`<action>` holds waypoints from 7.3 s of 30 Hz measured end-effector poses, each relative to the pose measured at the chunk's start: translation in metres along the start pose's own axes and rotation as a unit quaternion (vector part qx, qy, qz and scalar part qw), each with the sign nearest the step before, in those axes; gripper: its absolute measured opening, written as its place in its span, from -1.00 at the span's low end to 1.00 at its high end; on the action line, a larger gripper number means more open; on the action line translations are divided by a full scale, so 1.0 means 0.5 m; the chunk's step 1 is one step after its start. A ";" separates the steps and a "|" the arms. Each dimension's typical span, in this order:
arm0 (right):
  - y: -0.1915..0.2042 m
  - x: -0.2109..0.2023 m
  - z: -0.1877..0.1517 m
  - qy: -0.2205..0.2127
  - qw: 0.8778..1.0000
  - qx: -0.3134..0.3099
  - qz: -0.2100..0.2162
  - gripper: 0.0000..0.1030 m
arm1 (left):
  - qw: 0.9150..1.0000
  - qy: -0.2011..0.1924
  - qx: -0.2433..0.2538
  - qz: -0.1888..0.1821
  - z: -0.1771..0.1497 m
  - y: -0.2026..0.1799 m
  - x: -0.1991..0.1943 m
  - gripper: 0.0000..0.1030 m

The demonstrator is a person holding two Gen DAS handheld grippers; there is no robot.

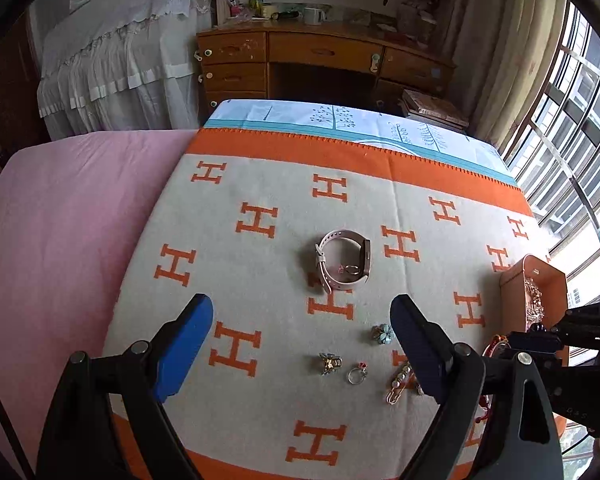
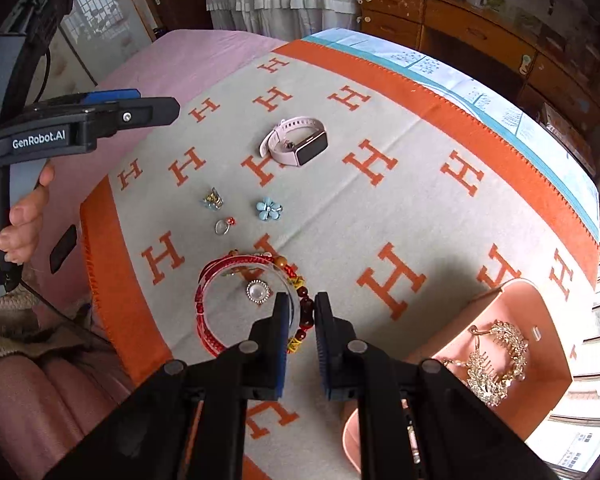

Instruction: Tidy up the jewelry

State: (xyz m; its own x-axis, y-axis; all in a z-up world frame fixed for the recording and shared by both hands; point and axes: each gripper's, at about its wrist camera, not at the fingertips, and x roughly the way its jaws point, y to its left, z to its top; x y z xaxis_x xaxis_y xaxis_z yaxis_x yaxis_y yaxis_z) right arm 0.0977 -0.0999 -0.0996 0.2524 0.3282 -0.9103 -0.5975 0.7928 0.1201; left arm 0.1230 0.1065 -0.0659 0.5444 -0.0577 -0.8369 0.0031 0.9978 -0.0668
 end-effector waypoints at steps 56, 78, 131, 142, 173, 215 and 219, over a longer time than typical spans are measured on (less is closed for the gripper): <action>-0.059 -0.041 0.014 -0.081 0.985 0.143 0.049 -0.76 | 0.979 0.200 -0.014 -0.039 0.078 -0.050 0.322 0.06; -0.072 -0.033 -0.003 -0.085 0.984 0.150 0.055 -0.76 | 0.981 0.192 -0.015 0.024 0.089 -0.044 0.311 -0.51; -0.083 -0.040 -0.018 -0.101 0.980 0.151 0.076 -0.76 | 0.964 0.257 -0.069 -0.024 0.100 -0.051 0.346 -0.88; -0.084 -0.048 -0.019 -0.109 0.979 0.157 0.074 -0.76 | 0.983 0.167 -0.058 -0.036 0.126 -0.075 0.239 -0.89; -0.179 -0.271 -0.211 -0.163 0.944 0.268 -0.106 -0.75 | 0.959 0.093 0.145 -0.225 0.002 -0.454 -0.064 -0.88; -0.163 -0.207 -0.265 -0.208 0.909 0.337 -0.132 -0.73 | 0.985 -0.066 0.099 -0.124 -0.087 -0.381 -0.103 0.55; -0.131 -0.219 -0.267 -0.216 0.906 0.337 -0.134 -0.73 | 0.985 -0.081 0.087 -0.121 -0.088 -0.348 -0.129 0.59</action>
State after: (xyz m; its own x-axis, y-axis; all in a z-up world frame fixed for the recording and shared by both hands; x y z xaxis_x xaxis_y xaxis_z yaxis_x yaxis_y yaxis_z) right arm 0.0078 -0.2563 -0.0608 0.6816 0.1329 -0.7196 0.0935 0.9595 0.2658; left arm 0.0505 -0.0647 -0.0245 0.6375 -0.3022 -0.7087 0.2853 0.9471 -0.1472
